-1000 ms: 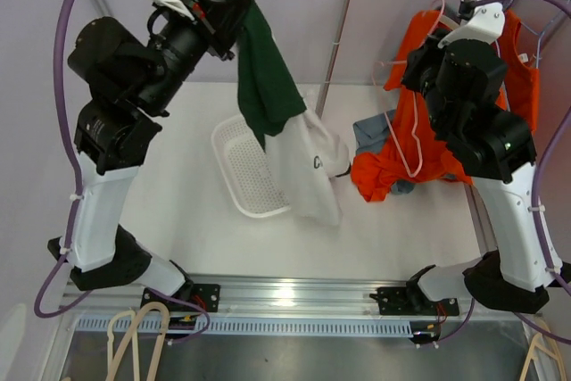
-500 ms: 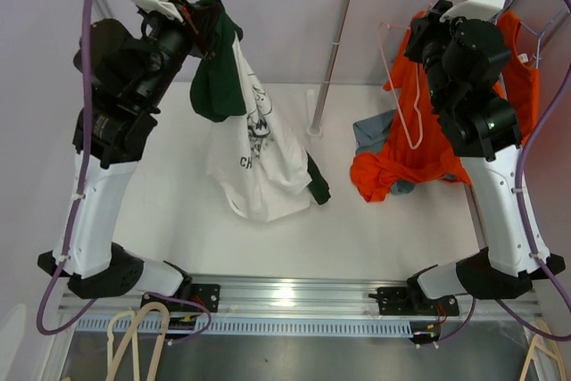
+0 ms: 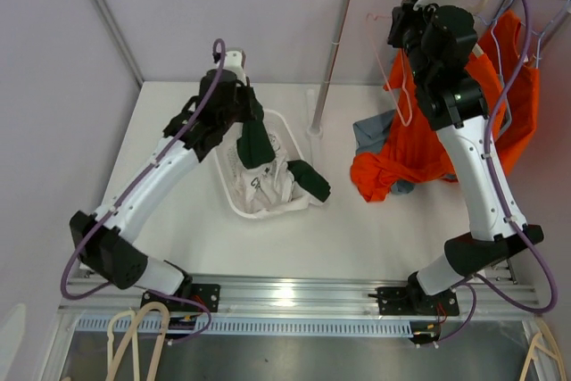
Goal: Remove the t-shirt from the hanger
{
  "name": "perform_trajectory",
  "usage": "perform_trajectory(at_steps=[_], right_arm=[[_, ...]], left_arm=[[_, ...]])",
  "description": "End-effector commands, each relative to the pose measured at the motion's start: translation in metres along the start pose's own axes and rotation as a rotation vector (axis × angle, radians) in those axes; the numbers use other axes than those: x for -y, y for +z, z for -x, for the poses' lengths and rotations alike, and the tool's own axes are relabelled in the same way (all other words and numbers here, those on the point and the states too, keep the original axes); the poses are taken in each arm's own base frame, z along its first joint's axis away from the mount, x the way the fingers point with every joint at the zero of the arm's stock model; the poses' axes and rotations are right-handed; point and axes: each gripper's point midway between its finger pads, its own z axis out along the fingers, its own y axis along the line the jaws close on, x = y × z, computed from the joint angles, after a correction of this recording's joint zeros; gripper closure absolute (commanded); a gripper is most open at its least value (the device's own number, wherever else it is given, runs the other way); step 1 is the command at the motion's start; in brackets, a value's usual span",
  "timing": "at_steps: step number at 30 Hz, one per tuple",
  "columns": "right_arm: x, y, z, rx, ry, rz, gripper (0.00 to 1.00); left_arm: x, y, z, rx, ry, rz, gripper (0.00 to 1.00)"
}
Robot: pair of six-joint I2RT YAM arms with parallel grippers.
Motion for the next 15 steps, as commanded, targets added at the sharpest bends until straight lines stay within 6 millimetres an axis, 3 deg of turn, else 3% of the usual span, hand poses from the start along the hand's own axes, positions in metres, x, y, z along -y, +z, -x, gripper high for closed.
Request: perform_trajectory(at_steps=[1,3,7,13,14,15], right_arm=[[-0.009,0.011,0.025,0.092,-0.013,0.062,1.00],[-0.013,0.020,0.023,0.111,-0.015,0.076,1.00],[-0.017,0.035,0.025,0.134,-0.039,0.094,1.00],[-0.023,0.055,0.005,0.085,-0.033,0.101,1.00],[-0.023,0.057,-0.001,0.073,-0.036,0.105,1.00],[-0.024,0.057,-0.003,0.073,-0.036,0.108,1.00]], left_arm=[[-0.028,0.019,-0.062,-0.168,-0.115,0.178,0.99],[-0.027,0.029,-0.107,-0.250,-0.144,0.160,0.99],[-0.026,0.038,-0.169,-0.356,-0.164,0.129,0.99],[-0.019,0.046,-0.224,-0.491,-0.159,0.065,0.99],[-0.018,0.046,-0.228,-0.499,-0.158,0.057,0.97],[-0.018,0.048,-0.232,-0.506,-0.155,0.055,0.79]])
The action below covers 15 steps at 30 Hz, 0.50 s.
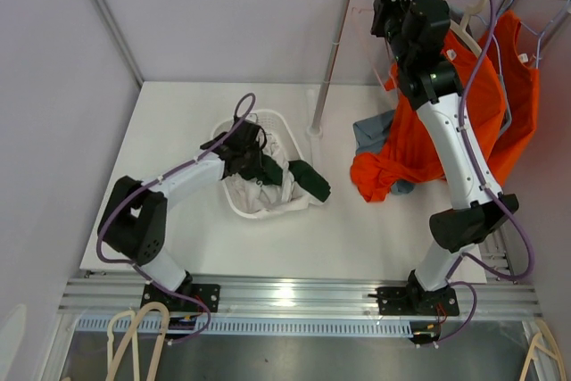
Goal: Remove the t-shirt from the hanger
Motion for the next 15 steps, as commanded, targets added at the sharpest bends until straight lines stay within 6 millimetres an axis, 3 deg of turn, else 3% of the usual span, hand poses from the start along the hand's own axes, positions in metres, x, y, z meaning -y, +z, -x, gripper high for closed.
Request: perform_trajectory(at_steps=[1,3,4,5,7,8,9,10,11,15], right_arm=[[-0.004,0.000,0.025,0.077,0.006,0.029,1.00],[-0.004,0.001,0.021,0.067,0.024,0.024,1.00],[-0.004,0.002,0.017,0.058,0.022,0.025,1.00],[-0.004,0.002,0.015,0.052,0.019,0.025,1.00],[-0.005,0.002,0.013,0.039,0.020,0.030,1.00],[-0.005,0.001,0.011,0.027,0.019,0.028,0.93],[-0.003,-0.001,0.011,0.019,0.019,0.022,0.67],[-0.001,-0.003,0.015,0.027,0.022,0.010,0.53],[0.002,-0.005,0.016,0.023,0.022,-0.003,0.43],[0.013,-0.022,0.036,0.043,0.008,-0.048,0.39]], left_arm=[[0.014,0.007,0.004,0.016,-0.038,-0.074,0.62],[0.016,0.005,0.009,0.024,-0.028,-0.078,0.45],[0.011,0.005,0.012,0.034,-0.046,-0.048,0.05],[0.013,0.002,0.020,0.051,-0.052,-0.048,0.01],[0.017,-0.011,0.041,0.105,-0.073,-0.049,0.00],[0.020,-0.018,0.047,0.120,-0.081,-0.060,0.01],[0.031,-0.037,0.064,0.176,-0.097,-0.107,0.01],[0.034,-0.040,0.070,0.192,-0.099,-0.118,0.01],[0.042,-0.059,0.080,0.239,-0.095,-0.149,0.00],[0.063,-0.110,0.121,0.378,-0.027,-0.139,0.01]])
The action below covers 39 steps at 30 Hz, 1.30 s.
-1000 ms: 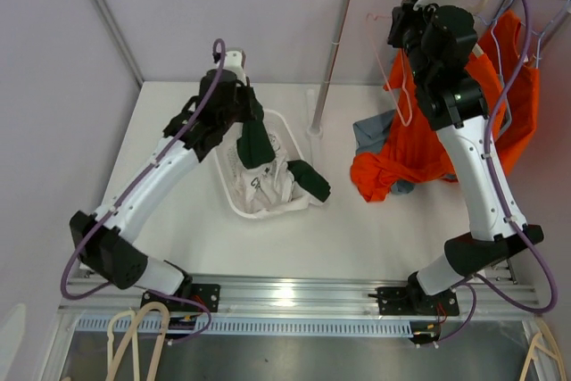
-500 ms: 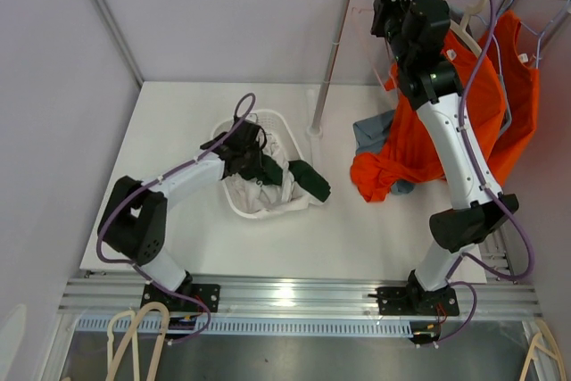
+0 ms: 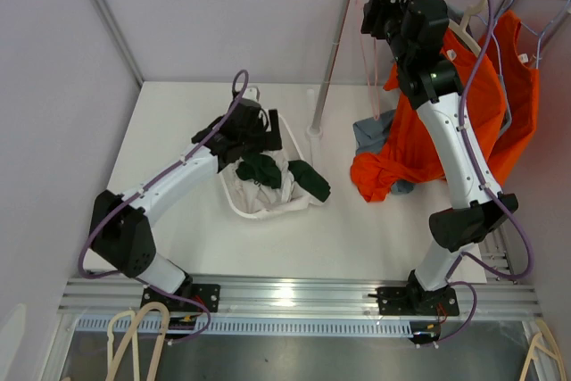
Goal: Remove the t-shirt from the hanger
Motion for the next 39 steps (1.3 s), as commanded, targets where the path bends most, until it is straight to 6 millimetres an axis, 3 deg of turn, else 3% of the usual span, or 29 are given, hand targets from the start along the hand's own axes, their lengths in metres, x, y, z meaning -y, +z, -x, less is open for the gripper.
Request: perform_trajectory(at_steps=[1,4,8,9,10,11,12,13,15,16,17,18,19,21,24,25,29,34,36,39], right_arm=[[0.018,-0.034,0.057,0.096,-0.016,-0.051,0.40],[0.040,-0.054,0.072,0.090,-0.008,-0.093,0.45],[0.069,-0.096,0.086,0.024,0.033,-0.141,0.42],[0.066,-0.100,0.078,-0.002,0.017,-0.108,0.39],[0.070,-0.108,0.076,-0.009,0.001,-0.113,0.26],[0.073,-0.130,0.096,0.051,-0.008,-0.121,0.18],[0.081,-0.131,0.078,0.013,-0.056,-0.146,0.13],[0.086,-0.140,0.082,0.033,-0.060,-0.170,0.01],[0.108,-0.163,0.100,0.049,-0.039,-0.219,0.01],[0.108,-0.166,0.084,-0.035,-0.027,-0.172,0.04],[0.114,-0.165,0.082,-0.053,-0.012,-0.168,0.04],[0.138,-0.164,0.078,-0.076,-0.001,-0.209,0.05],[0.134,-0.164,0.074,-0.095,0.027,-0.151,0.09],[0.153,-0.168,0.072,-0.095,0.050,-0.172,0.14],[0.156,-0.164,0.067,-0.103,0.128,-0.080,0.23],[0.168,-0.160,0.065,-0.107,0.155,-0.080,0.25],[0.171,-0.144,0.062,-0.124,0.168,-0.025,0.20],[0.178,-0.125,0.055,-0.141,0.186,0.012,0.35],[0.174,-0.116,0.048,-0.160,0.200,0.074,0.29],[0.180,-0.104,0.042,-0.164,0.202,0.083,0.34]], left_arm=[[0.032,-0.055,0.073,0.213,0.029,-0.026,0.01],[0.048,-0.068,0.088,0.246,0.045,-0.068,0.01],[0.064,-0.079,0.091,0.286,0.056,-0.139,0.01],[0.066,-0.081,0.091,0.291,0.063,-0.144,0.01],[0.068,-0.082,0.092,0.299,0.070,-0.147,0.01],[0.073,-0.086,0.094,0.309,0.085,-0.153,0.01],[0.076,-0.088,0.096,0.316,0.093,-0.154,0.01],[0.079,-0.089,0.096,0.317,0.105,-0.157,0.00],[0.081,-0.093,0.098,0.323,0.114,-0.161,0.00],[0.083,-0.099,0.100,0.334,0.119,-0.169,0.00],[0.082,-0.100,0.100,0.337,0.118,-0.169,0.01],[0.083,-0.102,0.101,0.344,0.116,-0.175,0.01],[0.084,-0.105,0.102,0.351,0.116,-0.183,0.01],[0.083,-0.110,0.102,0.362,0.116,-0.193,0.01],[0.084,-0.116,0.104,0.376,0.117,-0.202,0.01],[0.085,-0.117,0.105,0.380,0.117,-0.206,0.01],[0.085,-0.118,0.104,0.388,0.119,-0.212,0.01],[0.089,-0.113,0.103,0.381,0.123,-0.220,0.00],[0.090,-0.112,0.102,0.379,0.125,-0.224,0.00],[0.091,-0.109,0.102,0.378,0.130,-0.224,0.01]])
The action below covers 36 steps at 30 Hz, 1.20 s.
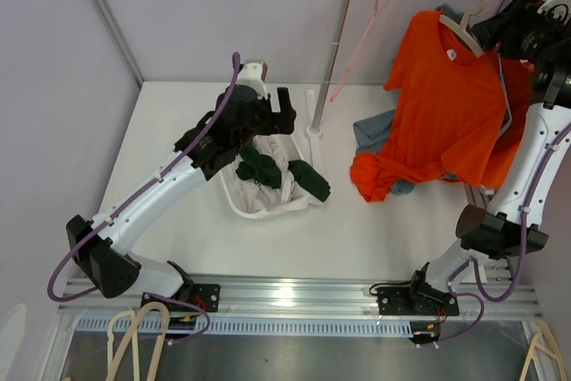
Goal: Remove the t-shirt from the hanger
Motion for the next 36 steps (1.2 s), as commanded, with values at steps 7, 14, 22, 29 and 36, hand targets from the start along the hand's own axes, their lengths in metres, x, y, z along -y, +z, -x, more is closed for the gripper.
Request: perform_trajectory(at_steps=[7,14,22,29,36], right_arm=[[-0.020,0.012,0.025,0.093,-0.060,0.101,0.43],[-0.020,0.036,0.030,0.127,-0.080,0.097,0.47],[-0.009,0.062,0.029,0.148,-0.109,0.024,0.51],[-0.004,0.079,0.026,0.164,-0.133,-0.020,0.84],[-0.015,0.080,0.031,0.198,-0.143,-0.015,1.00]], left_arm=[[0.009,0.004,0.004,0.033,0.018,-0.037,0.01],[0.006,0.008,-0.001,0.026,0.028,-0.028,0.00],[0.006,0.009,0.000,0.035,0.038,-0.024,0.01],[0.005,0.011,0.000,0.038,0.049,-0.020,0.01],[0.005,0.013,-0.001,0.038,0.054,-0.025,0.01]])
